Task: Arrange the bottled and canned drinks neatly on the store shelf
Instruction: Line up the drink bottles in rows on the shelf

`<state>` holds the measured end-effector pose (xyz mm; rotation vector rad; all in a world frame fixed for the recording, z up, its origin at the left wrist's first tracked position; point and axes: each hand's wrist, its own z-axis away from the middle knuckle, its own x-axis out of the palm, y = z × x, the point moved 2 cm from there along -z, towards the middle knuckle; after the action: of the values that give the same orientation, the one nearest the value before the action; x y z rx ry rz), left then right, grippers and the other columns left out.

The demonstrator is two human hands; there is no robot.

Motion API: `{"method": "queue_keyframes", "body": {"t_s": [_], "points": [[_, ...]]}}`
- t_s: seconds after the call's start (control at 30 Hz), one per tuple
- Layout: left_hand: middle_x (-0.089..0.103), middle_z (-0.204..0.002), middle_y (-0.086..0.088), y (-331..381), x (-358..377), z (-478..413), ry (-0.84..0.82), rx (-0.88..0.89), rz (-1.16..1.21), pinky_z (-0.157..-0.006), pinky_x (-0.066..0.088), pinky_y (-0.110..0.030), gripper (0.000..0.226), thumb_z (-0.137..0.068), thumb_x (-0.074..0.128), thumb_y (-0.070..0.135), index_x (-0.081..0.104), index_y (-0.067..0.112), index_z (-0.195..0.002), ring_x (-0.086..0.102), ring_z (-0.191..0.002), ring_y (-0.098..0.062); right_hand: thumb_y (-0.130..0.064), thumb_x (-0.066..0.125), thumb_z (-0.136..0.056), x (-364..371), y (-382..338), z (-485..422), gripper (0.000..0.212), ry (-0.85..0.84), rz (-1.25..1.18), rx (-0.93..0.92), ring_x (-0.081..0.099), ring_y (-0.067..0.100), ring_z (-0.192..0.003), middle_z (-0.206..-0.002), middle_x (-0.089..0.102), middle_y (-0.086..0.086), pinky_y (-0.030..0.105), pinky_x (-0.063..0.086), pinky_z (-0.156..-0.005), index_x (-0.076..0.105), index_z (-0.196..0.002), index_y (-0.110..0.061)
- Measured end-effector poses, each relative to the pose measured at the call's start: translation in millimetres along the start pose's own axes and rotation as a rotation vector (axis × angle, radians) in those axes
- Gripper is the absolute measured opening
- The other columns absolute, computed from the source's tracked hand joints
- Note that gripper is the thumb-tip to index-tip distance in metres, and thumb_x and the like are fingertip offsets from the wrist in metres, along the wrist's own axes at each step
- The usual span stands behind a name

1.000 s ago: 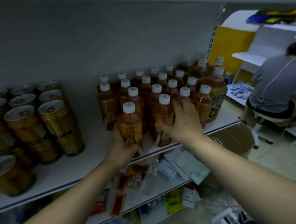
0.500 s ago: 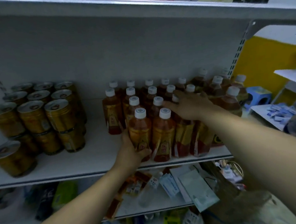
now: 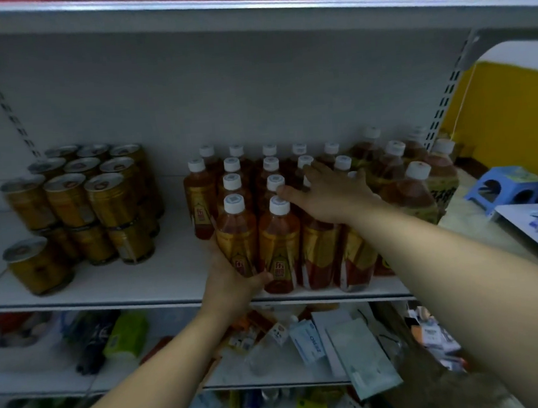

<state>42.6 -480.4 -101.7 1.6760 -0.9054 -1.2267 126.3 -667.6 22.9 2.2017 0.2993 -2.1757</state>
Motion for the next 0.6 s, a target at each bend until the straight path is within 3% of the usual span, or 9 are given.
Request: {"method": "queue_keyframes", "body": {"t_s": [0.1, 0.27, 0.33, 0.43, 0.5, 0.6], "points": [[0.04, -0.124, 0.014, 2.9, -3.5, -0.5, -0.061, -0.03, -0.018, -0.099, 0.037, -0.03, 0.109, -0.061, 0.088, 0.028, 0.011, 0.04, -0.138, 0.043, -0.116, -0.007, -0.095, 0.007, -0.065, -2.8, -2.6, 3.5, 0.109, -0.008, -0.011, 0.008, 0.022, 0.029, -0.144, -0.16, 0.018, -0.003, 0.063, 0.008, -0.11, 0.016, -0.152, -0.03], [0.039, -0.13, 0.014, 16.3, -39.7, -9.6, -0.231, -0.062, -0.156, -0.1, 0.035, -0.027, 0.104, -0.068, 0.082, 0.036, 0.014, 0.025, -0.146, 0.041, -0.12, -0.007, -0.1, 0.011, -0.056, -15.0, -11.8, 3.9, 0.119, -0.079, -0.08, 0.056, 0.03, 0.03, -0.14, -0.156, 0.029, 0.001, 0.059, 0.02, -0.111, 0.025, -0.15, -0.028], [0.037, -0.142, 0.01, 22.3, -63.9, -14.7, -0.256, -0.061, -0.238, -0.1, 0.033, -0.027, 0.1, -0.072, 0.078, 0.043, 0.016, 0.024, -0.149, 0.04, -0.127, -0.012, -0.098, 0.018, -0.06, -24.2, -25.8, 6.8, 0.112, -0.036, -0.096, 0.021, 0.036, 0.03, -0.137, -0.154, 0.035, 0.002, 0.051, 0.028, -0.109, 0.03, -0.147, -0.03], [0.032, -0.151, 0.002, 31.9, -108.7, -19.4, -0.242, -0.068, -0.372, -0.1, 0.033, -0.027, 0.091, -0.078, 0.071, 0.047, 0.018, 0.026, -0.149, 0.036, -0.135, -0.02, -0.081, 0.035, -0.079, -37.3, -64.9, 10.5, 0.081, 0.001, -0.163, -0.1, 0.048, 0.026, -0.124, -0.144, 0.047, 0.001, 0.038, 0.038, -0.097, 0.041, -0.141, -0.03], [0.029, -0.154, -0.001, 37.7, -145.3, -21.6, -0.219, -0.062, -0.464, -0.106, 0.034, -0.031, 0.089, -0.079, 0.069, 0.048, 0.02, 0.024, -0.149, 0.035, -0.137, -0.02, -0.078, 0.039, -0.081, -41.4, -102.6, 7.4, 0.077, 0.009, -0.137, -0.171, 0.05, 0.024, -0.119, -0.14, 0.05, 0.002, 0.036, 0.039, -0.092, 0.044, -0.139, -0.027], [0.039, -0.145, 0.005, 39.9, -209.7, -16.3, -0.22, -0.041, -0.57, -0.104, 0.04, -0.033, 0.086, -0.073, 0.068, 0.057, 0.03, 0.028, -0.145, 0.044, -0.129, -0.018, -0.08, 0.038, -0.079, -40.8, -170.6, -1.2, 0.085, 0.03, -0.071, -0.256, 0.045, 0.028, -0.128, -0.147, 0.043, 0.004, 0.039, 0.039, -0.101, 0.039, -0.143, -0.024]]}}
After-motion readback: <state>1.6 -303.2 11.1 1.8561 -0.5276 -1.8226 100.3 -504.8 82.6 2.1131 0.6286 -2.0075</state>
